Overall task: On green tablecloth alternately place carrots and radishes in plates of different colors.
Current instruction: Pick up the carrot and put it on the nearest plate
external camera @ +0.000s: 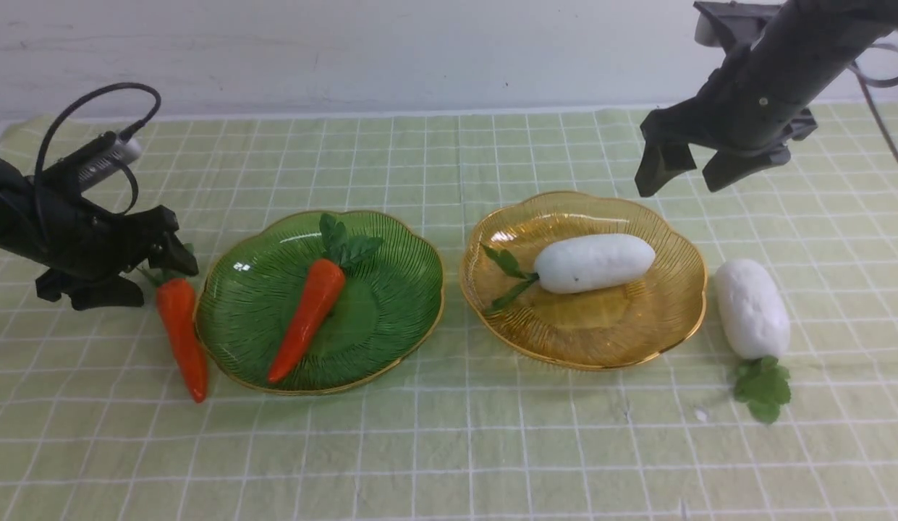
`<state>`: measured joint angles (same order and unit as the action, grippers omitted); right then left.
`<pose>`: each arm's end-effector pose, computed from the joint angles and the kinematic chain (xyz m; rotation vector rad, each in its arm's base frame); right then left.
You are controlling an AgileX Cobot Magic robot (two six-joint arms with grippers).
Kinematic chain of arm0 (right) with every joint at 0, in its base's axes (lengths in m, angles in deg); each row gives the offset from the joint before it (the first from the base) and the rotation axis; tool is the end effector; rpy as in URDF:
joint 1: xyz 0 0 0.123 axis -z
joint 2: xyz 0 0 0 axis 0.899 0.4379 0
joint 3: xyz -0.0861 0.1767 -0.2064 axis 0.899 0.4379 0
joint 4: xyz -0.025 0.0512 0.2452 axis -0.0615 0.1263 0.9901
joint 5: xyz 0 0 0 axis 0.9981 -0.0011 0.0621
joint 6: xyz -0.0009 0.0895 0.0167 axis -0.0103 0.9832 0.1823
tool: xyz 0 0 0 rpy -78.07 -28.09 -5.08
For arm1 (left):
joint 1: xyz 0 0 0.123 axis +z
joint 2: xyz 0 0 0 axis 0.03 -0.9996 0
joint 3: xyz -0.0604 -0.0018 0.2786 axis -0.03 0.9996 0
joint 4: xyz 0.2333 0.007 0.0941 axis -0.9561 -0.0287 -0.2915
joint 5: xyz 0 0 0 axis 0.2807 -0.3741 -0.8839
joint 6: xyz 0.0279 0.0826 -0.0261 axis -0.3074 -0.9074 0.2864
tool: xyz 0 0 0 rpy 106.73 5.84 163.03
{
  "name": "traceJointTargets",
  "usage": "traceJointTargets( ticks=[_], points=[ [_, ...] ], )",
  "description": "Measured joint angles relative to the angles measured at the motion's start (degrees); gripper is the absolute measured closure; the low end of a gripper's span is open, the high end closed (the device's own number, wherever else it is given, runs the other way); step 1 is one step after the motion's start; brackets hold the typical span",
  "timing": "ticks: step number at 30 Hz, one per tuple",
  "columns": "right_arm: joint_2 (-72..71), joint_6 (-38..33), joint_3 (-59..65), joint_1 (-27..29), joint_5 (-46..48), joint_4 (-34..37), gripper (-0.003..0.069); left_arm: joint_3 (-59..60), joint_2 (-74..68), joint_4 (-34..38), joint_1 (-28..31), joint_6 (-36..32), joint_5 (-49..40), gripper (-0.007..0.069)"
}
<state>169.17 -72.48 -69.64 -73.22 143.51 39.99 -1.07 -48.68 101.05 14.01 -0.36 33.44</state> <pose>0.4237 0.0893 0.2937 -0.3497 2.8034 0.3449 0.4204 0.0828 0.1650 -0.4790 2.6618 -0.4957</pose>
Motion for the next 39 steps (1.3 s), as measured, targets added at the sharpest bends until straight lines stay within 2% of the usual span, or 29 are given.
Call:
traceJointTargets(
  ticks=[9,13,14,15,18,22,25,29,33,39],
  points=[
    [0.0,0.0,0.0,0.0,0.0,0.0,0.0079,0.1,-0.7,-2.3,-0.7,0.5,-0.7,0.0081],
    [0.0,0.0,0.0,0.0,0.0,0.0,0.0079,-0.1,-1.4,-3.1,-1.4,0.3,-1.1,0.0174],
    [0.0,0.0,0.0,0.0,0.0,-0.1,0.0079,-0.3,-1.5,-3.6,-1.6,0.5,-1.4,0.0269],
    [0.0,0.0,0.0,0.0,0.0,-0.3,0.0079,-0.4,-1.5,-4.2,-1.6,1.0,-1.7,0.0297],
    [0.0,0.8,0.0,-0.1,0.0,-1.6,0.0082,-0.8,-0.9,-7.9,-1.4,3.3,-3.4,0.0293],
    [0.0,2.6,0.0,-0.1,0.0,-4.5,0.0104,-3.9,3.2,-17.7,0.0,8.4,-7.9,0.0293],
    [0.0,3.7,0.0,-0.1,0.0,-5.7,0.0129,-6.6,6.6,-19.2,0.2,9.6,-9.5,0.0293],
    [0.0,4.0,0.8,0.0,0.0,-8.5,0.0156,-10.5,10.8,-16.0,-3.0,5.5,-11.3,0.0293],
    [0.0,5.3,2.5,2.2,0.0,-10.5,0.0162,-11.8,10.3,-12.7,-10.6,0.3,-10.8,0.0293],
    [0.0,8.1,7.8,6.9,-0.1,-11.1,0.0163,-11.8,5.3,-17.1,-18.0,-0.5,-4.7,0.0293]
  ],
)
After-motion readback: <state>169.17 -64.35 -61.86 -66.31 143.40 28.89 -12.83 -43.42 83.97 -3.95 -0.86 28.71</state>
